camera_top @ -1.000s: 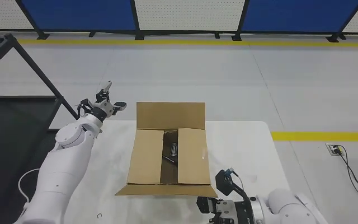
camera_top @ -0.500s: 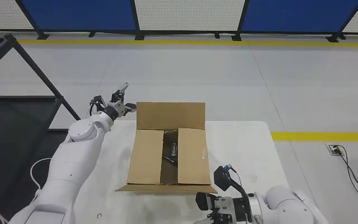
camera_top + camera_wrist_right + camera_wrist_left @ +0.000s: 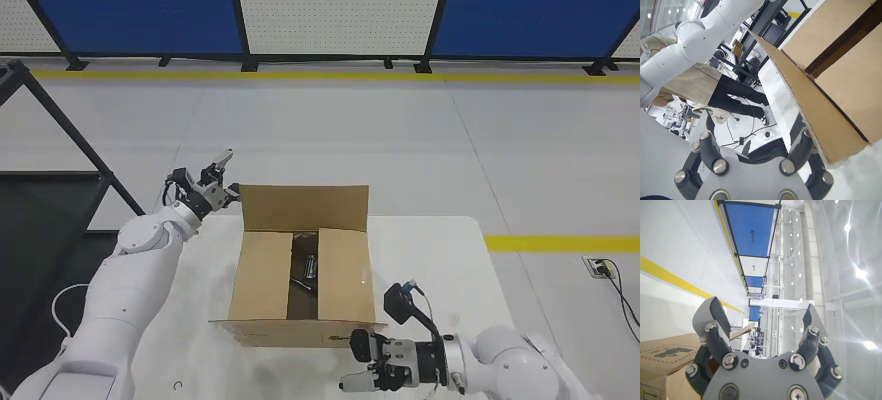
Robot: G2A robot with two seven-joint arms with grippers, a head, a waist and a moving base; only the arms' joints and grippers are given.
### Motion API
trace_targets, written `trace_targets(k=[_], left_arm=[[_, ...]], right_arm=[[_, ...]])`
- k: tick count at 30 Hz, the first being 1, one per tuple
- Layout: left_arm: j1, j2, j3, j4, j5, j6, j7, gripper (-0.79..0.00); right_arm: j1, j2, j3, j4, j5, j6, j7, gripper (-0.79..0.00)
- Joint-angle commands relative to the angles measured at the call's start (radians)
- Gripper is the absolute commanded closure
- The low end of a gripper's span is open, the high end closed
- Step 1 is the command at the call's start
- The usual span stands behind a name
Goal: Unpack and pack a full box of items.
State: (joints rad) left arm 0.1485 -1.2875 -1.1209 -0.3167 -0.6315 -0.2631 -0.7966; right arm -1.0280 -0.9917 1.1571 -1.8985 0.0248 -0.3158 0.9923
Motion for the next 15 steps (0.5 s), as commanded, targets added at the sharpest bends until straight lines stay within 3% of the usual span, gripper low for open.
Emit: trace_targets(k=[1,15], left_arm=[[0.01,0.004,-0.013,-0.018,-0.015,-0.014,-0.025,-0.785],[0.141,0.049,-0.066,-0.225,0.018,0.003,-0.16,-0.785]], right_arm=[[0.007,-0.002,-0.002,0.009,0.005,0.014,-0.028,-0.785],[0.052,-0.033,-0.067,0.055,-0.095,0.101,-0.301,-0.785]])
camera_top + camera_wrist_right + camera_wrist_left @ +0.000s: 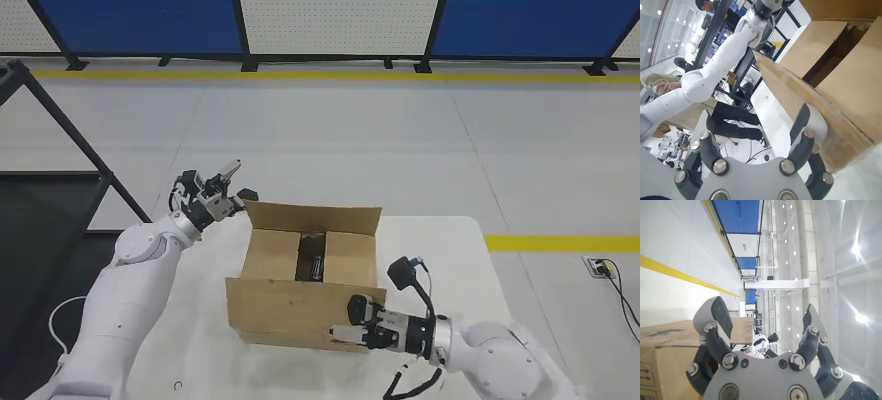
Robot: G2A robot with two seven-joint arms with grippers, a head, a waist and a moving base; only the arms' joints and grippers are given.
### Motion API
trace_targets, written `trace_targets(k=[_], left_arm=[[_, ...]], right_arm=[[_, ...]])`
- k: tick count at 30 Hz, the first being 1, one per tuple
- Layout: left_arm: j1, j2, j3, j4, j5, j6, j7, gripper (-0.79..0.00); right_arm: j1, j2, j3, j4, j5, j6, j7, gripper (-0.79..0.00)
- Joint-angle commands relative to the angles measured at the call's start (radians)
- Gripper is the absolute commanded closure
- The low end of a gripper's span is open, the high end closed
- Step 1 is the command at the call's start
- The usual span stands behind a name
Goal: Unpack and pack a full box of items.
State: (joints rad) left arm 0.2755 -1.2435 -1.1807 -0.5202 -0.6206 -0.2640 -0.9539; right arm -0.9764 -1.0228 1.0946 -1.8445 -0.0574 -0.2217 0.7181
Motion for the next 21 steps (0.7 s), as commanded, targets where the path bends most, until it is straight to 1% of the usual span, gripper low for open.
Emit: trace_targets(k=[1,6,9,12,16,18,21], left_arm=[[0.026,0.01,-0.012,-0.04,0.012,0.007,-0.006,-0.785],[0.097,0.036,-0.054,-0.154,0.021,0.023,-0.025,-0.785],[0.147,0.052,-0.085,-0.238,0.019,0.054,-0.055,-0.785],[0.198,0.071,-0.12,-0.328,0.018,0.102,-0.092,-0.785],[0.262,0.093,-0.165,-0.441,0.013,0.189,-0.14,-0.785],[0.285,0.103,-0.176,-0.485,0.036,0.243,-0.164,-0.785],[0.307,0.115,-0.182,-0.525,0.08,0.311,-0.158,-0.785]], right_arm=[[0.001,-0.004,-0.009,0.001,-0.02,0.012,-0.044,-0.785],[0.017,-0.014,-0.027,0.028,-0.023,0.036,-0.064,-0.785],[0.028,-0.018,-0.036,0.048,-0.026,0.044,-0.068,-0.785],[0.034,-0.023,-0.042,0.064,-0.034,0.056,-0.079,-0.785],[0.039,-0.028,-0.046,0.079,-0.038,0.067,-0.098,-0.785],[0.042,-0.03,-0.043,0.086,-0.037,0.073,-0.104,-0.785],[0.045,-0.033,-0.034,0.1,-0.019,0.094,-0.107,-0.785]])
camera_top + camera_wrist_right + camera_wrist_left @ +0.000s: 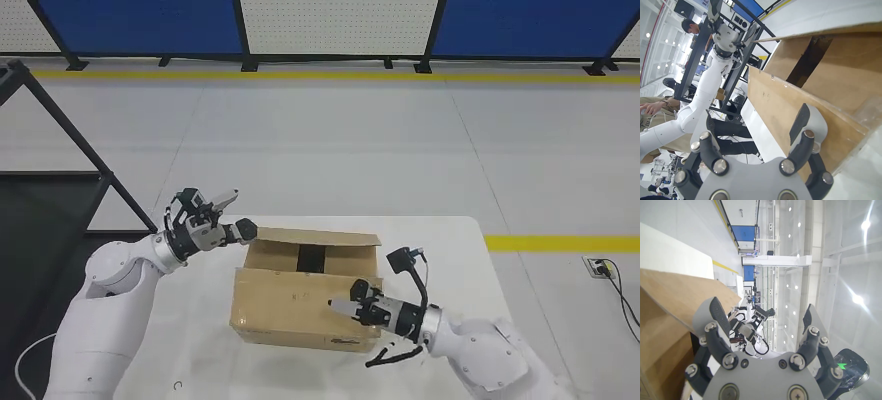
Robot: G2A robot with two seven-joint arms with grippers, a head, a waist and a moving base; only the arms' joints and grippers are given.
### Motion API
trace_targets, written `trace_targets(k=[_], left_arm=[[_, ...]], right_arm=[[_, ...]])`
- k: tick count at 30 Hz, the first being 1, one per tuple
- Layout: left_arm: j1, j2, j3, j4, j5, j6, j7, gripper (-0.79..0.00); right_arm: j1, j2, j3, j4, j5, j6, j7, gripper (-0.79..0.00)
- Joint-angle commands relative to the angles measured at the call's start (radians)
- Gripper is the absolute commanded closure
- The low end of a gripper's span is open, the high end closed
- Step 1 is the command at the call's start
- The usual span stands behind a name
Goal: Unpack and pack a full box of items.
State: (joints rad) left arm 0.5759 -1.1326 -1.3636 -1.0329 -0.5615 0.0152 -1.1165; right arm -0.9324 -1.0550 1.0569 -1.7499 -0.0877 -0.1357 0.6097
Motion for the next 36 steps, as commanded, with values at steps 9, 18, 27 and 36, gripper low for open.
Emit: trace_targets(k=[9,18,27,36], left_arm=[[0.012,0.017,0.012,-0.027,0.021,0.158,-0.068,-0.785],[-0.021,0.018,0.01,0.039,-0.049,0.242,-0.029,-0.785],[-0.064,0.009,0.035,0.109,-0.101,0.335,0.075,-0.785],[-0.079,0.01,0.081,0.125,-0.06,0.378,0.062,-0.785]], right_arm=[[0.025,-0.001,0.018,0.025,0.038,0.054,0.083,-0.785],[0.02,-0.001,0.018,0.022,0.036,0.053,0.076,-0.785],[0.021,-0.01,0.014,0.022,0.066,0.062,0.071,-0.785],[0.045,-0.022,0.006,0.044,0.103,0.099,0.064,-0.785]])
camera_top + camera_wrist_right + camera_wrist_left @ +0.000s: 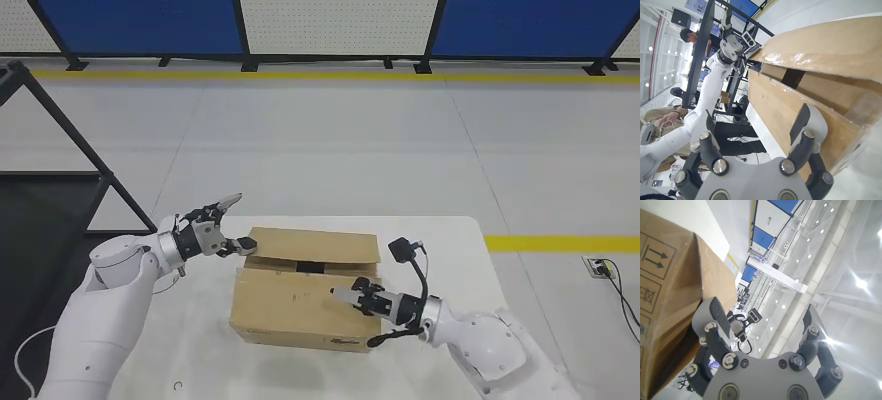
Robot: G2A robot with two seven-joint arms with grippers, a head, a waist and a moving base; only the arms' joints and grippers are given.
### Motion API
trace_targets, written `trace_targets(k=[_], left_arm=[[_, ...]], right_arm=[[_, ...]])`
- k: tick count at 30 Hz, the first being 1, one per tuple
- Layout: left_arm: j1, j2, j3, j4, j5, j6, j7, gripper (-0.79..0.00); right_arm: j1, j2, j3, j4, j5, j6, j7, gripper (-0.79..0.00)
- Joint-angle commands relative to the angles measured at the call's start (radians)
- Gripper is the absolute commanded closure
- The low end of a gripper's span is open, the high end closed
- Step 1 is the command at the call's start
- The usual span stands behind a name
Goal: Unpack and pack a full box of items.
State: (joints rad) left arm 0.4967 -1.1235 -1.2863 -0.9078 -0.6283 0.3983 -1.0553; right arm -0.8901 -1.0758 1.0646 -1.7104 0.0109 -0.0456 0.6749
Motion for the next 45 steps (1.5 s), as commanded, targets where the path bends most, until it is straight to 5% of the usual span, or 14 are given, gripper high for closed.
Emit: trace_targets(k=[1,15,45], left_arm=[[0.0,0.0,0.006,0.002,0.005,-0.003,0.0,-0.785],[-0.017,0.003,0.045,0.03,0.036,0.01,0.001,-0.785],[-0.004,0.034,0.097,0.009,0.143,-0.074,-0.175,-0.785]], right_arm=[[0.007,-0.003,-0.005,0.009,0.006,0.018,-0.002,-0.785],[0.088,-0.042,-0.068,0.126,0.066,0.088,-0.048,-0.785],[0.118,-0.075,-0.06,0.193,0.112,0.085,-0.031,-0.785]])
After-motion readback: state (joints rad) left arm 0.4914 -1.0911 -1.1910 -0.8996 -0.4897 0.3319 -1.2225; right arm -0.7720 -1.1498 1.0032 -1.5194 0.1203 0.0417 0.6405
